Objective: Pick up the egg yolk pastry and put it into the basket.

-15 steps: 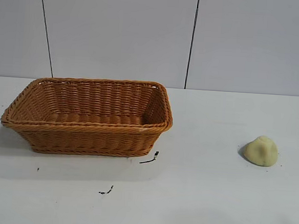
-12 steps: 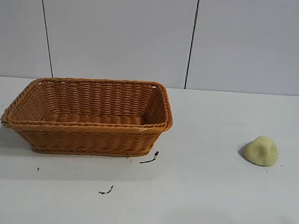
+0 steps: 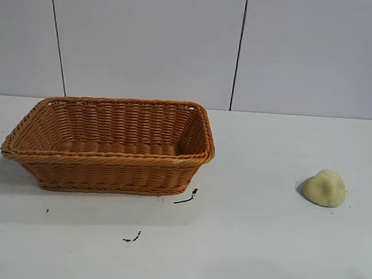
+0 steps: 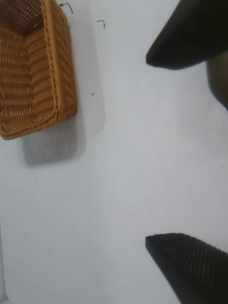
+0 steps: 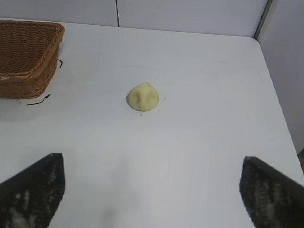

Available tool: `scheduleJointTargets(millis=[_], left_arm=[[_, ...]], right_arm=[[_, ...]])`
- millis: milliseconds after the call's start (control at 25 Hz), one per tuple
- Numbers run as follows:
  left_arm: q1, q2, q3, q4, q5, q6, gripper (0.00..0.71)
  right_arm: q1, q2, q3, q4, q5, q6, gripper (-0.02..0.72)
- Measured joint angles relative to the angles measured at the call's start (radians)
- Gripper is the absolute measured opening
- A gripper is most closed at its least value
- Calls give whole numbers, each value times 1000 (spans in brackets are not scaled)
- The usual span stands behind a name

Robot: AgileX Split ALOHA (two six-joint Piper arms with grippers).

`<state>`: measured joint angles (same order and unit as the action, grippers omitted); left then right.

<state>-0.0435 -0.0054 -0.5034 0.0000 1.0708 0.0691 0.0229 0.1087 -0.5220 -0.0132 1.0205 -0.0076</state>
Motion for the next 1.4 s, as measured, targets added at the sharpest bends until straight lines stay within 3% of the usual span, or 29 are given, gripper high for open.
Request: scheduleJointTargets(millis=[840,1160,1400], left_arm=[[0,0,0,0,0,0,696],[0,0,0,0,0,0,696],[0,0,0,0,0,0,696]], right_arm=[[0,1307,-614,13,-46,-7,693],[41,1653,-858,13,-53,-22,693],[70,1793,-933,13,-82,-8,693]])
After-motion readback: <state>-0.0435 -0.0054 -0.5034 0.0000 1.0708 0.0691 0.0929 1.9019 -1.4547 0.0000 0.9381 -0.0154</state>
